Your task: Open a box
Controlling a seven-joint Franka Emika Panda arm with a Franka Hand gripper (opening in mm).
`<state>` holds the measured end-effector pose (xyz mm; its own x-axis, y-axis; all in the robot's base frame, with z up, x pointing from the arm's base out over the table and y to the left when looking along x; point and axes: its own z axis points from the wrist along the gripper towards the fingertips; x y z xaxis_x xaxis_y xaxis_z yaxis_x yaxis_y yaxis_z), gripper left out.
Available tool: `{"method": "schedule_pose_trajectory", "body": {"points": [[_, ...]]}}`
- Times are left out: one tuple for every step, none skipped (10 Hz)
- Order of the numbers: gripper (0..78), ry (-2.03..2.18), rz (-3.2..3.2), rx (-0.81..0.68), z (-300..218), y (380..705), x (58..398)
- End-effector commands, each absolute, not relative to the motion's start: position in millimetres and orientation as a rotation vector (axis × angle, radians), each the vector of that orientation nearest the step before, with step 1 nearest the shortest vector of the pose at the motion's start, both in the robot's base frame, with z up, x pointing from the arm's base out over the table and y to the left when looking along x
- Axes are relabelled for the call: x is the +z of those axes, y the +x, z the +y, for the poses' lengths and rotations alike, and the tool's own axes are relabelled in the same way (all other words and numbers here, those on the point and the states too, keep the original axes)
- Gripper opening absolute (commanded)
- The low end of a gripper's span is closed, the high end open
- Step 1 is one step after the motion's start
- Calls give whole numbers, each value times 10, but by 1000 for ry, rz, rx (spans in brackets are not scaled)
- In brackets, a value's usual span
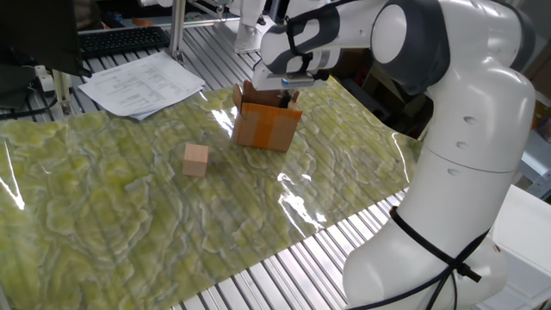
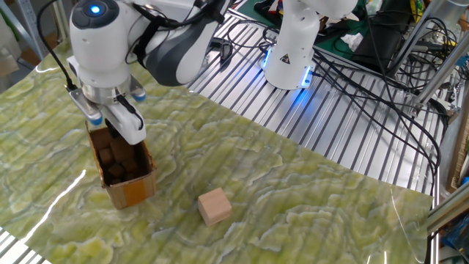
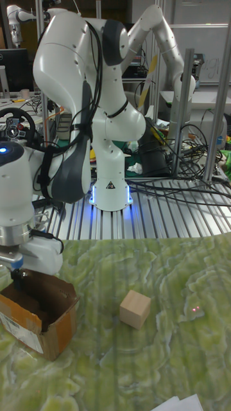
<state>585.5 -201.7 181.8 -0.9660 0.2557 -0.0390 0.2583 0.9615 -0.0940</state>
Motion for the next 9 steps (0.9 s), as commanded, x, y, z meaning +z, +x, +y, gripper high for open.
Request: {"method": "schedule_pose_trajectory", "body": {"points": [[0,339,3089,-166,-2170,5820,1856],[0,343,3087,-169,-2171,5823,1856],[0,339,3088,-179,-2169,5825,1870],[0,328,3092,-184,-2168,5828,1879],[0,306,3095,-205,-2167,5830,1883],[0,227,3109,-318,-2167,5830,1883],[0,222,3111,-331,-2167,5830,1883],[0,229,3111,-323,-2167,5830,1883],[0,235,3114,-300,-2167,5830,1883]]}}
